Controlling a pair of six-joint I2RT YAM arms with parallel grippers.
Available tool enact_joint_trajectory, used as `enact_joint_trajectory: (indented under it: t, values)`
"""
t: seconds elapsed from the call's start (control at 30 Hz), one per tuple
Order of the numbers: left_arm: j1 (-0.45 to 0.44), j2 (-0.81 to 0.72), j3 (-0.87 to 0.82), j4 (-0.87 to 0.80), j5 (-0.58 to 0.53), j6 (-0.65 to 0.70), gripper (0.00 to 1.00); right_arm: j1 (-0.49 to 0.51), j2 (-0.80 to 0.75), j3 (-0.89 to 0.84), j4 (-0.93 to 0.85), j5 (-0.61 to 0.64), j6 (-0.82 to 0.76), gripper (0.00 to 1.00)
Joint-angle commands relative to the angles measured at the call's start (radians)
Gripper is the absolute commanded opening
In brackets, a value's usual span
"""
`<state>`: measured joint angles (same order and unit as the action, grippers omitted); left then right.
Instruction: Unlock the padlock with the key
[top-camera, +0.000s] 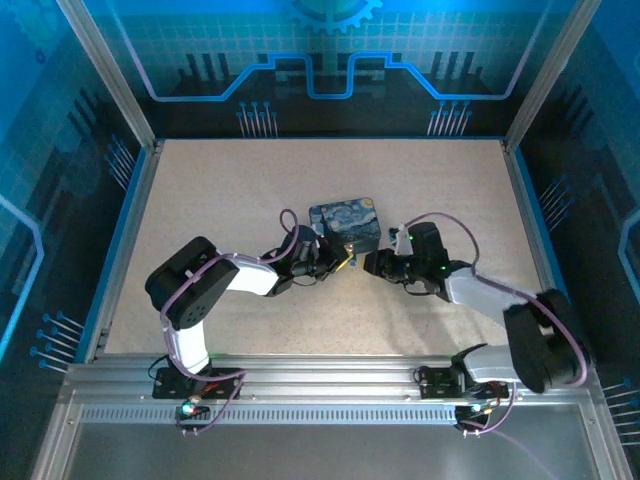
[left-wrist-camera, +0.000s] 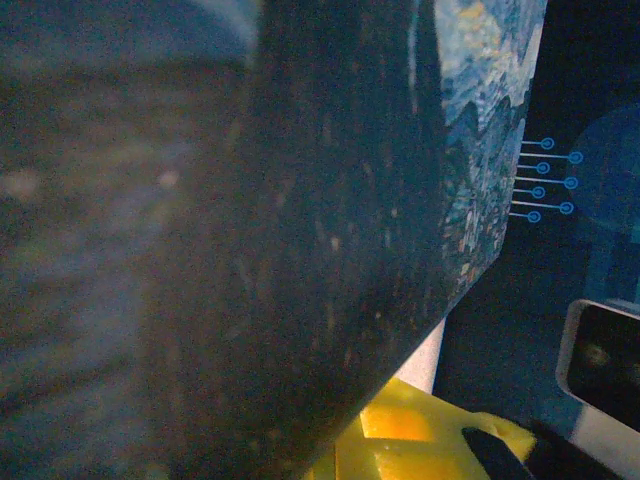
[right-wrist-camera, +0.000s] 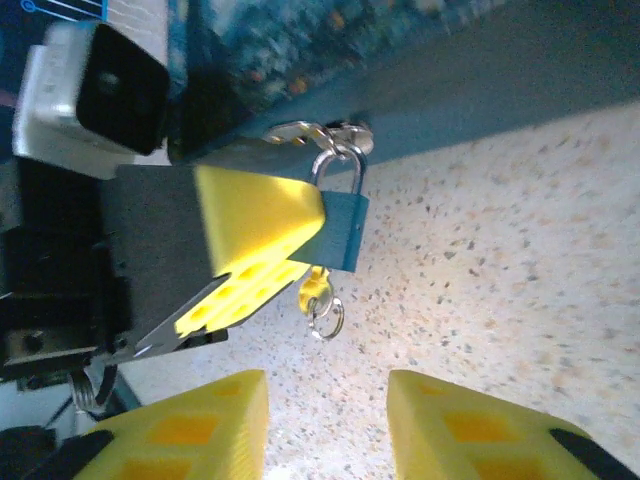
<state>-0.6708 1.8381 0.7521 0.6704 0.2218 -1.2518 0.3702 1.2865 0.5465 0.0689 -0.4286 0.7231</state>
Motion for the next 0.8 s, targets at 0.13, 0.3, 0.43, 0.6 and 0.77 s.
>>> enact_joint_trajectory:
  t: [0.13,0.3,0.43,0.6,0.77]
  values:
    - [-0.005,-0.039,0.012,-0.063,0.010,-0.057,0.05,0.009,-0.269,0.073,-0.243,0.189,-0.467,0.55]
    - [-0.007,-0.056,0.001,-0.071,-0.012,-0.088,0.05,0.079,-0.479,-0.004,-0.134,0.347,-0.639,0.84]
    - [-0.012,-0.078,-0.011,-0.082,-0.038,-0.106,0.11,0.144,-0.613,-0.118,0.038,0.342,-0.873,0.95]
    - [-0.016,-0.105,-0.020,-0.094,-0.054,-0.122,0.12,0.252,-0.641,-0.132,-0.036,0.424,-1.171,0.95]
    - [-0.019,-0.109,-0.021,-0.089,-0.061,-0.123,0.12,0.315,-0.556,-0.134,-0.030,0.544,-1.258,0.95]
